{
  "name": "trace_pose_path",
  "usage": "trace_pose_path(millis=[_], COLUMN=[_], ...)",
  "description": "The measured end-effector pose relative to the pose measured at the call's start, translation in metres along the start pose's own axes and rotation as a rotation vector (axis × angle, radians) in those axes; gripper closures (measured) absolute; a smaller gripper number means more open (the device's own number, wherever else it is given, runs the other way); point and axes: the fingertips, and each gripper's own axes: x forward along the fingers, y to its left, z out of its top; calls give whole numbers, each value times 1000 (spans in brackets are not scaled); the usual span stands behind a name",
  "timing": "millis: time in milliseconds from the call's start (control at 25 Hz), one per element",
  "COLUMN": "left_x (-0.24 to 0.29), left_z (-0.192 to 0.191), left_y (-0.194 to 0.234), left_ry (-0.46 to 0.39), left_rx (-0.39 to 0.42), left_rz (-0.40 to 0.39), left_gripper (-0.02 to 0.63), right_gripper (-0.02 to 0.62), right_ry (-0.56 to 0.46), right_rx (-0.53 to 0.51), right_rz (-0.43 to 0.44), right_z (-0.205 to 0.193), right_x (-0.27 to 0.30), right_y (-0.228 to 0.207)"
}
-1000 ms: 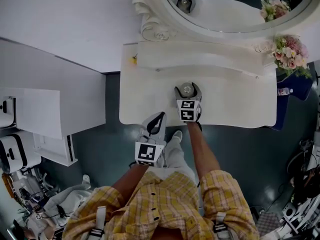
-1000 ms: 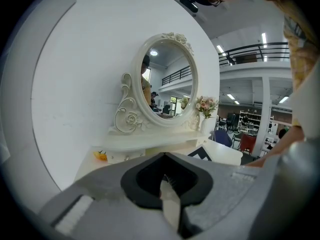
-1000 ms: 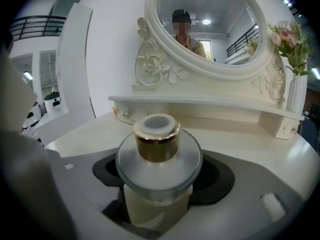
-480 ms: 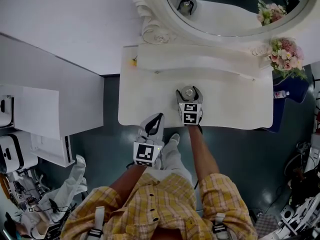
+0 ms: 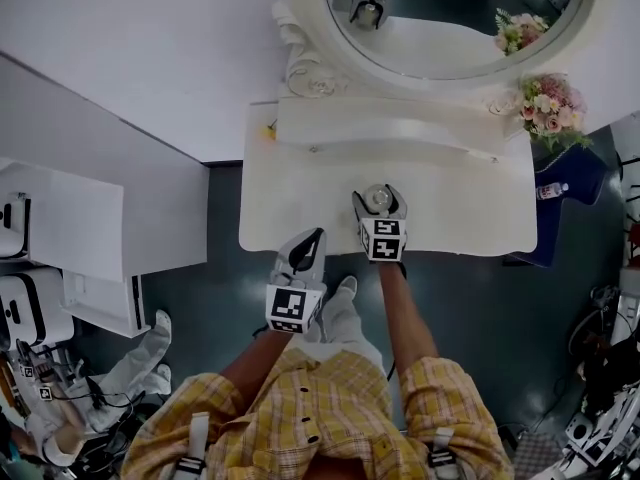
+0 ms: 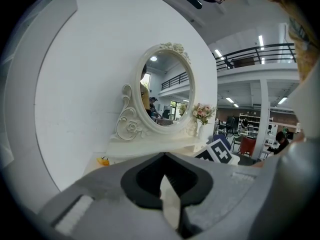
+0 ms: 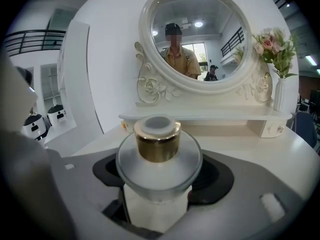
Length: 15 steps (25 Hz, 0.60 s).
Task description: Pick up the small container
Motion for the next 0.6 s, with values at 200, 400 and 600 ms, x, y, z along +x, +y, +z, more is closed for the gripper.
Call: trace_pose_path(millis=[200,400,600], left_x=[-11,-21,-34], left_z=[6,11,17], left_y=[-3,-8,-13], left_ry=[-22,-31,-48], left_rx=[-29,-40,-33], left_rz=[-2,-6,-13], left_gripper=[607,607,607], right_gripper=[255,255,255], right_ry=[-23,-52,-78], right_rx=[-1,-10,1], right_rz=[3,10,7], right_z=[6,17,27], right_x=[-26,-50,-77], right_y=[8,16,23])
